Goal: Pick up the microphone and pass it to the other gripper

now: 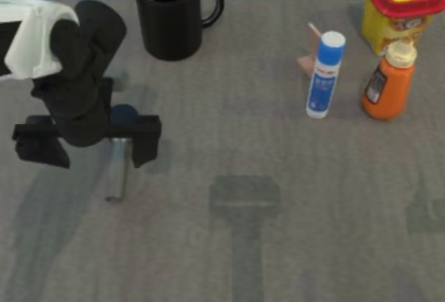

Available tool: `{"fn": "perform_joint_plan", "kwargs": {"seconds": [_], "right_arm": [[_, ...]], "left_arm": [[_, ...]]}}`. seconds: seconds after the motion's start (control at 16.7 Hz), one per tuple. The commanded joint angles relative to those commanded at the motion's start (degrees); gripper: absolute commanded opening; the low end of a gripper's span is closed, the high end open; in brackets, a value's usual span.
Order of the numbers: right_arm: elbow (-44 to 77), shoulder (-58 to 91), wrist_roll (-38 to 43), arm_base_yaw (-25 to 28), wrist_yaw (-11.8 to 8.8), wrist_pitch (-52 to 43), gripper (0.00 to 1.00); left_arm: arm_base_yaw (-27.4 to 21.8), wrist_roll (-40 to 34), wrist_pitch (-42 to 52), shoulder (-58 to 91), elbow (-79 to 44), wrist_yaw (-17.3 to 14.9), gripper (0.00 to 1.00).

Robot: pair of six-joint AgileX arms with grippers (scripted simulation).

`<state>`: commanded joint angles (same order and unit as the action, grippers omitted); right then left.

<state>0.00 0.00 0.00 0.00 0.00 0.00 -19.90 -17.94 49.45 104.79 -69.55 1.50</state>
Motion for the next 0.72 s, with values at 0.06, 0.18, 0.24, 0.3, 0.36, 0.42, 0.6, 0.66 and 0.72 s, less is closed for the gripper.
{"fn": "perform_joint_plan", "kwargs": {"seconds": [0.06, 0.18, 0.24, 0.3, 0.36, 0.42, 0.6, 0.66, 0.72], "right_arm": [[0.0, 0.0, 0.0, 0.0, 0.0, 0.0, 1.0], [0.0, 0.0, 0.0, 0.0, 0.0, 0.0, 1.0], [0.0, 0.0, 0.0, 0.0, 0.0, 0.0, 1.0], [0.0, 0.0, 0.0, 0.0, 0.0, 0.0, 1.0], [0.0, 0.0, 0.0, 0.0, 0.0, 0.0, 1.0], [0.0, 0.0, 0.0, 0.0, 0.0, 0.0, 1.0], [0.0, 0.0, 0.0, 0.0, 0.0, 0.0, 1.0], [0.0, 0.0, 0.0, 0.0, 0.0, 0.0, 1.0], [0.0, 0.0, 0.0, 0.0, 0.0, 0.0, 1.0]], "left_arm": [[0.03, 0.07, -2.37, 1.31, 0.94, -0.01, 1.0], [0.12, 0.19, -7.87, 4.3, 3.11, -0.04, 1.0], [0.18, 0.25, -10.6, 5.8, 4.22, -0.05, 1.0], [0.22, 0.32, -13.02, 7.16, 5.23, -0.07, 1.0], [0.25, 0.37, -14.87, 8.32, 6.05, -0.08, 1.0], [0.28, 0.4, -16.13, 9.17, 6.63, -0.09, 1.0], [0.29, 0.43, -16.85, 9.68, 6.97, -0.09, 1.0], [0.29, 0.43, -16.85, 9.68, 6.97, -0.09, 1.0], [0.29, 0.43, -16.85, 9.68, 6.97, -0.09, 1.0]]}}
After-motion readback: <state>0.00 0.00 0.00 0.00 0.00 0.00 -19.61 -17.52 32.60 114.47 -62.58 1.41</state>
